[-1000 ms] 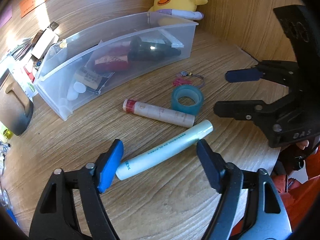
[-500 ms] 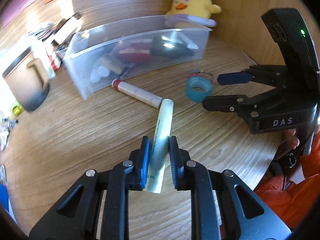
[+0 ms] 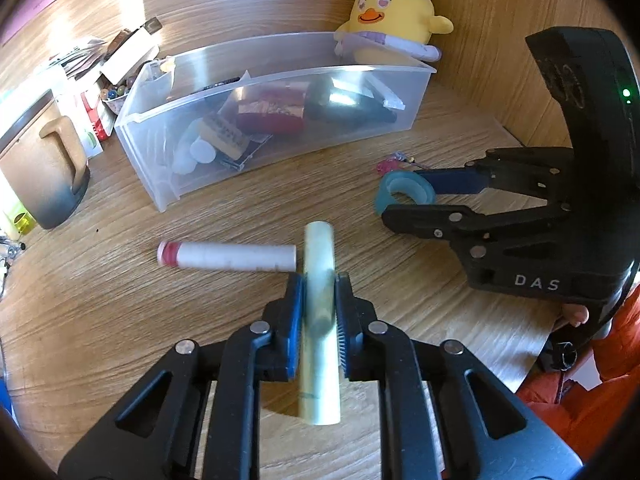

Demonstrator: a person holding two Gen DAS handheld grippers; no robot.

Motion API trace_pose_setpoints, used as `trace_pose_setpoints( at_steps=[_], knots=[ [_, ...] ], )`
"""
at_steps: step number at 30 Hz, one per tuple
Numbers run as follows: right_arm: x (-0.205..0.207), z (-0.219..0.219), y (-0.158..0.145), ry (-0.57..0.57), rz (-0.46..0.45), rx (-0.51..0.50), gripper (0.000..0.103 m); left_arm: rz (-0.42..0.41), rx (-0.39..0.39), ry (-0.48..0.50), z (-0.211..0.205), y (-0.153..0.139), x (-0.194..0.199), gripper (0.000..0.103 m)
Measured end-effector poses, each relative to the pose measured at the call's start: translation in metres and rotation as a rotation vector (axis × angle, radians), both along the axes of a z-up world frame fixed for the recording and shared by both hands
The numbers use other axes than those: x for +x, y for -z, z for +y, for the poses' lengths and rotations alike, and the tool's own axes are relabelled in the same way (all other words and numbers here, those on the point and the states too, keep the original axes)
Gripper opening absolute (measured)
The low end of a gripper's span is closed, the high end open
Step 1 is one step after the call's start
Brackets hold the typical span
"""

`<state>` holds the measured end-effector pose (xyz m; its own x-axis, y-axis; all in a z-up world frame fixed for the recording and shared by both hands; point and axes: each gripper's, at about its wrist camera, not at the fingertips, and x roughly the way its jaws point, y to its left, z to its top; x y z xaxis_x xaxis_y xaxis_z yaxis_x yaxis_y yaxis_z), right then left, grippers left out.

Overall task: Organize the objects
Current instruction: 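Close the left tool on the pale green tube while the right tool approaches the blue tape roll, then grasp the blue tape roll with the right tool while the left tool lifts the green tube, then carry the pale green tube and blue tape roll over the clear bin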

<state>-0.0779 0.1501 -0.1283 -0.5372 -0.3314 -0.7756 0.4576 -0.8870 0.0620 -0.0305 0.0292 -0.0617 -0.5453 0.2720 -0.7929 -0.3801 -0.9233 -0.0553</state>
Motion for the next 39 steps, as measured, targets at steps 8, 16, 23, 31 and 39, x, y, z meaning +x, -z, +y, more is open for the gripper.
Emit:
trace_pose_setpoints(
  at_steps=[8,16,23,31,39],
  knots=[
    [0.009,0.016,-0.018,0.035,0.042,-0.049,0.036,0.027,0.058,-0.024,-0.004,-0.011,-0.003,0.015],
    [0.015,0.025,-0.044,0.050,0.114,-0.085,0.036,0.101,0.119,-0.062,-0.012,-0.037,-0.002,0.015],
    [0.014,0.030,-0.061,0.061,0.158,-0.126,0.036,0.171,0.152,-0.093,-0.019,-0.062,-0.004,0.015],
    [0.006,0.035,-0.079,0.075,0.206,-0.164,0.036,0.231,0.175,-0.133,-0.028,-0.083,-0.013,0.015],
    [-0.008,0.038,-0.090,0.090,0.238,-0.181,0.036,0.259,0.196,-0.145,-0.030,-0.094,-0.026,0.015]
  ],
)
